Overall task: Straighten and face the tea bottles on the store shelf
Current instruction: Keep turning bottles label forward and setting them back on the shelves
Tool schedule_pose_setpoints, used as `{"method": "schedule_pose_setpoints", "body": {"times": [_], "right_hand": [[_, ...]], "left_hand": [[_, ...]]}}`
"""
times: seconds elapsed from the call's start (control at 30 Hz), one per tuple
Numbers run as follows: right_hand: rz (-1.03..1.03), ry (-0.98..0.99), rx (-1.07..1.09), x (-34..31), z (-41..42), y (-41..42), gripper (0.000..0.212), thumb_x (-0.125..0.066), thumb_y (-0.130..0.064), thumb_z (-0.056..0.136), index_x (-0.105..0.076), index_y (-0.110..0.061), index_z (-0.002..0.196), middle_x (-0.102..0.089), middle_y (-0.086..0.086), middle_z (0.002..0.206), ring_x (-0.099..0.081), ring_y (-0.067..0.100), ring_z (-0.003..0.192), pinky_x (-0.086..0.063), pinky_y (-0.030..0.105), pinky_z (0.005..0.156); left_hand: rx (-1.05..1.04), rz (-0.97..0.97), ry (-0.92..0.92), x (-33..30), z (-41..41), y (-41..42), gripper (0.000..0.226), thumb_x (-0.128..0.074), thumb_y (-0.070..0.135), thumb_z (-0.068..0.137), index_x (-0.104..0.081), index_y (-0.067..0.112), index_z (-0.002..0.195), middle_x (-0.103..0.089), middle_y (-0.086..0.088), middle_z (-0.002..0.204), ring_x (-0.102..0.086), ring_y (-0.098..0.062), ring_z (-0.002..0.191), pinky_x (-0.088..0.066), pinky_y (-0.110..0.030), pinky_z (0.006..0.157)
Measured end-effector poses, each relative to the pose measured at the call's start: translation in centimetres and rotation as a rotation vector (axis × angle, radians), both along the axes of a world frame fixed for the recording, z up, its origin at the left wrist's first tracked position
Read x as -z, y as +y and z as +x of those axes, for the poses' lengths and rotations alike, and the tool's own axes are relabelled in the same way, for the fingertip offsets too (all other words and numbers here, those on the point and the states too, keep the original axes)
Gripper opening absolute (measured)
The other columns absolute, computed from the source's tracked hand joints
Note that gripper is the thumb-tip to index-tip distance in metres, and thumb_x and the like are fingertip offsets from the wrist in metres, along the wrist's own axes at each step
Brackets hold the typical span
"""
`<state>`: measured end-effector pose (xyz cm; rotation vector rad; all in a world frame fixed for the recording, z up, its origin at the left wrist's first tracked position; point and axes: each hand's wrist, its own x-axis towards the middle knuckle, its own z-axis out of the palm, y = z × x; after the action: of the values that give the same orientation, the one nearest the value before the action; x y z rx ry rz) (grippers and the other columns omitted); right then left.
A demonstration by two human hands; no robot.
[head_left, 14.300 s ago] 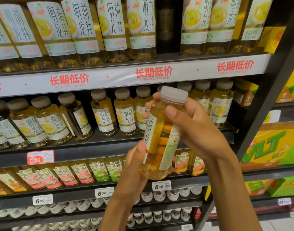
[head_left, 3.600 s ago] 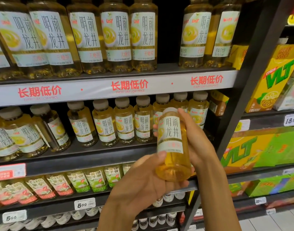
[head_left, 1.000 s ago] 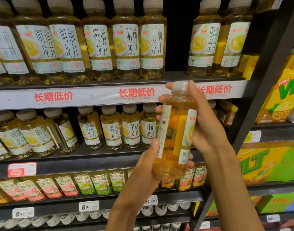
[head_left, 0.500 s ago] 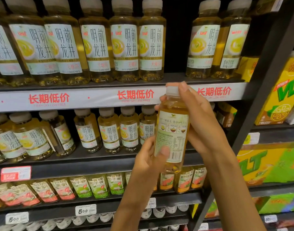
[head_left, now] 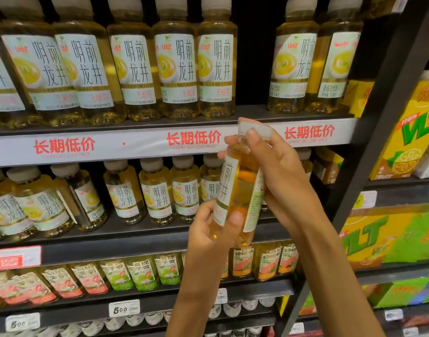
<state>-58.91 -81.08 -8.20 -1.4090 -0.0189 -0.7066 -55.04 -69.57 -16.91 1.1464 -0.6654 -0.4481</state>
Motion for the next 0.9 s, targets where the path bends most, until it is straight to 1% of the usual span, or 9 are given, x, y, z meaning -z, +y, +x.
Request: {"method": "schedule_pose_setpoints", "body": {"times": [0.13, 0.2, 0.3, 0.37, 0.43, 0.53, 0.63, 0.8, 0.9], "right_hand": [[0.071, -0.023, -0.028, 0.0, -0.4, -0.1, 0.046, -0.055, -0.037, 0.088, -0.058, -0.004, 0.119, -0.072, 0.009, 0.097, -0.071, 0.017, 0.086, -0.055, 0.023, 0.07], [0.112, -0.043, -0.069, 0.0, -0.5, -0.5, 0.038, -0.054, -0.039, 0.09, -0.061, -0.011, 0.115, -0.072, 0.005, 0.095, -0.071, 0.018, 0.086, -0.056, 0.028, 0.073], [0.17, -0.042, -0.152, -0.3, -0.6, -1.0, 0.035, -0.05, -0.038, 0.09, -0.063, -0.015, 0.114, -0.072, 0.004, 0.095, -0.07, 0.021, 0.087, -0.057, 0.035, 0.079], [0.165, -0.028, -0.176, -0.3, -0.6, -1.0, 0.039, -0.048, -0.039, 0.09, -0.06, -0.014, 0.118, -0.071, 0.006, 0.097, -0.07, 0.022, 0.091, -0.057, 0.035, 0.079], [0.114, -0.019, -0.142, -0.3, -0.8, -1.0, 0.037, -0.048, -0.039, 0.09, -0.062, -0.015, 0.115, -0.072, 0.007, 0.1, -0.069, 0.024, 0.097, -0.057, 0.035, 0.083], [0.004, -0.004, -0.035, -0.6, -1.3, -1.0, 0.035, -0.051, -0.036, 0.09, -0.062, -0.015, 0.116, -0.072, 0.008, 0.105, -0.068, 0.024, 0.102, -0.055, 0.032, 0.088], [-0.029, -0.003, -0.004, -0.8, -1.3, -0.8, 0.036, -0.055, -0.035, 0.088, -0.061, -0.014, 0.117, -0.072, 0.004, 0.097, -0.07, 0.022, 0.093, -0.056, 0.029, 0.08], [0.031, 0.007, -0.09, -1.0, -1.2, -0.8, 0.037, -0.058, -0.04, 0.085, -0.065, -0.012, 0.107, -0.072, 0.003, 0.089, -0.071, 0.02, 0.084, -0.056, 0.029, 0.074], [0.095, 0.028, -0.16, -0.8, -1.0, -1.0, 0.033, -0.055, -0.042, 0.088, -0.071, -0.015, 0.099, -0.072, 0.005, 0.089, -0.07, 0.022, 0.084, -0.057, 0.035, 0.08]], "left_hand": [[0.097, 0.076, -0.014, 0.3, 0.3, 0.2, 0.064, -0.076, 0.054, 0.063, -0.052, 0.035, 0.12, -0.069, 0.006, 0.116, -0.064, -0.012, 0.11, -0.053, -0.019, 0.081], [0.207, 0.107, 0.039, 0.2, 0.7, 0.6, 0.076, -0.071, 0.068, 0.064, -0.05, 0.037, 0.129, -0.065, 0.004, 0.125, -0.06, -0.017, 0.118, -0.05, -0.034, 0.096], [0.309, 0.114, 0.163, 0.0, 0.9, 0.7, 0.098, -0.069, 0.074, 0.063, -0.044, 0.017, 0.139, -0.062, -0.015, 0.128, -0.056, -0.035, 0.121, -0.036, -0.055, 0.107], [0.357, 0.05, 0.177, 0.0, 0.6, 0.5, 0.092, -0.07, 0.07, 0.066, -0.048, 0.013, 0.135, -0.065, -0.021, 0.119, -0.064, -0.036, 0.108, -0.047, -0.05, 0.098], [0.327, 0.018, 0.146, -0.1, 0.0, 0.3, 0.073, -0.068, 0.069, 0.068, -0.06, 0.022, 0.124, -0.07, -0.018, 0.111, -0.068, -0.03, 0.099, -0.055, -0.04, 0.088], [0.19, 0.028, 0.028, -0.5, -0.6, 0.2, 0.045, -0.067, 0.065, 0.071, -0.065, 0.045, 0.11, -0.07, 0.001, 0.115, -0.066, -0.016, 0.109, -0.053, -0.026, 0.09], [0.132, 0.032, -0.096, -0.8, -0.9, 0.1, 0.034, -0.066, 0.047, 0.077, -0.062, 0.049, 0.11, -0.068, 0.013, 0.119, -0.062, -0.005, 0.112, -0.049, -0.011, 0.084], [0.216, 0.083, -0.067, -0.5, -0.8, 0.7, 0.036, -0.068, 0.055, 0.072, -0.063, 0.052, 0.108, -0.068, 0.012, 0.118, -0.062, -0.006, 0.112, -0.051, -0.017, 0.085], [0.345, 0.126, 0.014, -0.6, -0.4, 1.4, 0.065, -0.067, 0.066, 0.072, -0.062, 0.024, 0.122, -0.069, -0.006, 0.117, -0.065, -0.024, 0.11, -0.051, -0.035, 0.092]]}}
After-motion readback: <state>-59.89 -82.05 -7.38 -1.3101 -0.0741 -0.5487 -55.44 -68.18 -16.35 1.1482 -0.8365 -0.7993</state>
